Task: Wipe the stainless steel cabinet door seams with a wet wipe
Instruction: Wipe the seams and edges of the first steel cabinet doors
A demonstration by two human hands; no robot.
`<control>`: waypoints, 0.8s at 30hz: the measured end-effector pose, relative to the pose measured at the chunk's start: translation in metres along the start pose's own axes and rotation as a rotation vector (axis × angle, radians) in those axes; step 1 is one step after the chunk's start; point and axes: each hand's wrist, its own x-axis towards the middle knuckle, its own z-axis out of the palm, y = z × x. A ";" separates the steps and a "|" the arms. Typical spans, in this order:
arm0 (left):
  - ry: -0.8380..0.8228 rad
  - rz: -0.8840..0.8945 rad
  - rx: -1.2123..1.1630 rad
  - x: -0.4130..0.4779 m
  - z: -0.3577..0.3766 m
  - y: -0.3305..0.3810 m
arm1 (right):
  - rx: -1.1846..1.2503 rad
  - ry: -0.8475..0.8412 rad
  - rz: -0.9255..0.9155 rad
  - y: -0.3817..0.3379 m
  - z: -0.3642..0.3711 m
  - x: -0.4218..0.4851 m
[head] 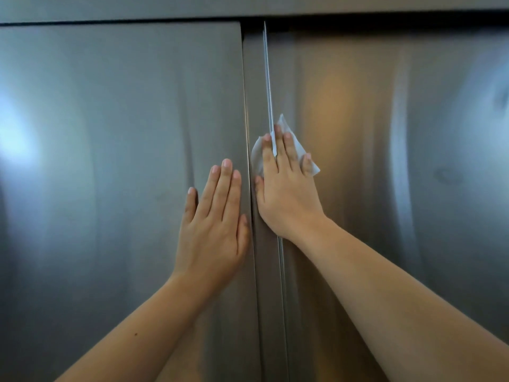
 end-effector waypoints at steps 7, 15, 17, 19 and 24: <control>-0.016 0.025 -0.004 -0.025 0.002 0.000 | -0.018 -0.025 0.024 -0.003 0.010 -0.032; -0.019 0.008 -0.038 -0.048 0.001 0.007 | -0.020 -0.031 0.048 -0.007 0.023 -0.065; -0.017 0.012 -0.047 -0.057 0.000 0.010 | 0.001 -0.027 0.046 -0.007 0.026 -0.073; -0.024 0.014 -0.049 -0.064 0.000 0.012 | 0.003 -0.018 0.048 -0.007 0.030 -0.081; -0.050 -0.005 -0.057 -0.070 -0.001 0.016 | 0.012 0.013 0.049 -0.009 0.039 -0.096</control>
